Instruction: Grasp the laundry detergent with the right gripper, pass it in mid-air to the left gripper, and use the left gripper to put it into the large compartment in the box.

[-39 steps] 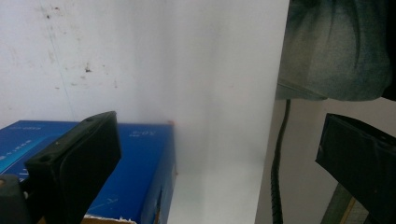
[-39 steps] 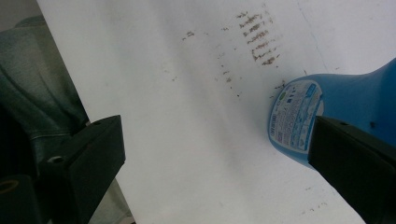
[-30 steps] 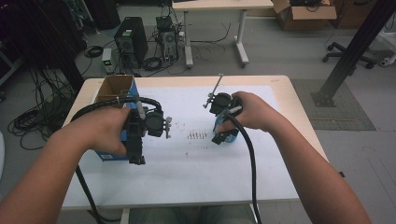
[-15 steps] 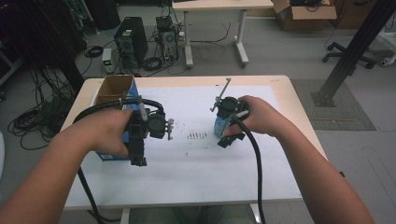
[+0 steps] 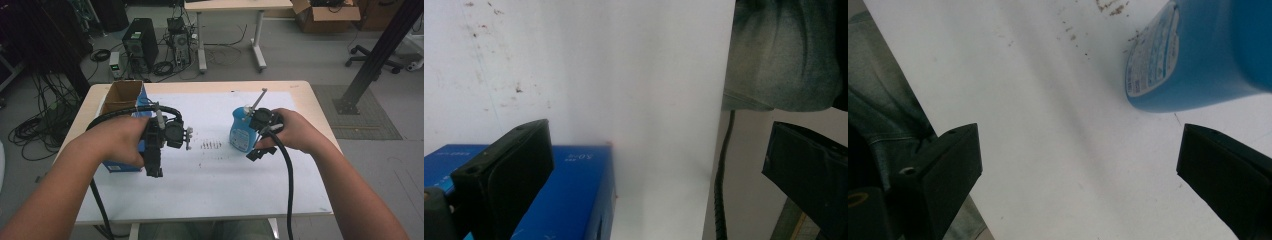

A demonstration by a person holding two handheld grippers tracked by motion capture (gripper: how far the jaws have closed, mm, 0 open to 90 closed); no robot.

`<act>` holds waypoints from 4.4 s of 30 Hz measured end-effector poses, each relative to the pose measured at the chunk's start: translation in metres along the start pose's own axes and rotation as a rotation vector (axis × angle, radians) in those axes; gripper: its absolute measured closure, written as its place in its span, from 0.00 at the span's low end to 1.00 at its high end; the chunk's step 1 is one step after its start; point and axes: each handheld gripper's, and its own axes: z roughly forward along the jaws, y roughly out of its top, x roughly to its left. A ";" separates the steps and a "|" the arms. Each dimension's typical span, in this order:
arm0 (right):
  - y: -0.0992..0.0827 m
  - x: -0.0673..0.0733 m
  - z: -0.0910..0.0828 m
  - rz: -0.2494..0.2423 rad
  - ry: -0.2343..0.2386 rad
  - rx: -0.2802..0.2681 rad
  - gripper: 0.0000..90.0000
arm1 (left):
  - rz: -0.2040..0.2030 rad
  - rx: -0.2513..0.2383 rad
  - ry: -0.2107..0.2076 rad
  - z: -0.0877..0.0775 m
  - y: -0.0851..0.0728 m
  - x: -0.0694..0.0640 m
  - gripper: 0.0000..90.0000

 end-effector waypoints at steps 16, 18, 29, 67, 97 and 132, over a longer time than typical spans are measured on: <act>-0.039 -0.025 0.014 0.072 -0.015 -0.103 0.05 | 0.000 0.005 -0.010 0.004 -0.001 0.002 0.00; -0.042 -0.027 0.015 0.072 -0.018 -0.131 0.05 | -0.001 0.004 -0.010 0.005 -0.001 0.002 0.00; -0.054 -0.034 0.024 0.081 -0.024 -0.206 0.05 | 0.005 0.009 -0.021 0.009 0.002 0.001 0.00; -0.064 -0.047 0.070 0.113 -0.047 -0.484 0.05 | 0.007 -0.003 -0.041 0.015 0.003 0.005 0.00; -0.054 -0.058 0.100 0.130 -0.079 -0.683 0.03 | 0.015 -0.010 -0.057 0.025 0.004 0.002 0.00; -0.046 -0.054 0.117 0.187 -0.159 -0.795 0.09 | 0.034 -0.006 -0.040 0.021 0.007 -0.006 0.00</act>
